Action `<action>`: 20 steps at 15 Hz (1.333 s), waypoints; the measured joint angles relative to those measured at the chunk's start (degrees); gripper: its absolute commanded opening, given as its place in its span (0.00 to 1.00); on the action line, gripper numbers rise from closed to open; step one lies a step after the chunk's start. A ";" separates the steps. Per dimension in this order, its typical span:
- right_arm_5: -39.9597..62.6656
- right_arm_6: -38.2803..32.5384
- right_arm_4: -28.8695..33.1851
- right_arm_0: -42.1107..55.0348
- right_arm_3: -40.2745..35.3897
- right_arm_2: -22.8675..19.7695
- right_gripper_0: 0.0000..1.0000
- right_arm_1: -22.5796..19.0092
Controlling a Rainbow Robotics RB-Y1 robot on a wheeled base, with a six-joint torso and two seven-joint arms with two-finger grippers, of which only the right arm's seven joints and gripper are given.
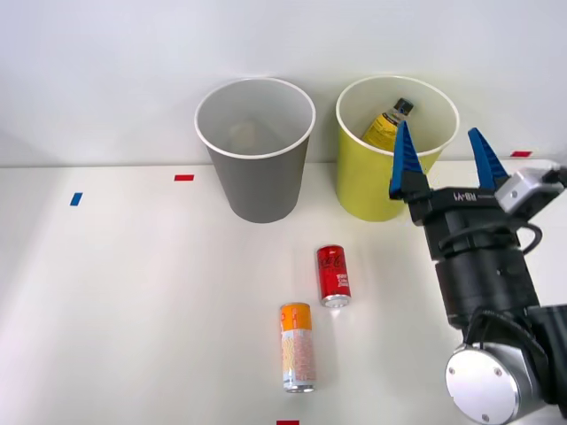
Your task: Put cans in the gray bin, plastic bottles in the light green bin
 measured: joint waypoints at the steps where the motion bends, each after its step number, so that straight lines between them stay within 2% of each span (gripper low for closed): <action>1: -2.22 0.07 0.22 2.59 -0.04 1.16 1.00 -0.40; 13: -16.38 0.11 3.66 21.80 0.26 7.62 1.00 -3.46; 15: -21.40 -0.02 4.61 22.21 3.31 8.30 1.00 -3.62; 17: -27.56 -0.21 6.30 20.95 10.28 8.79 1.00 -3.35; 20: -30.56 -0.35 7.10 20.19 14.53 9.04 1.00 -4.54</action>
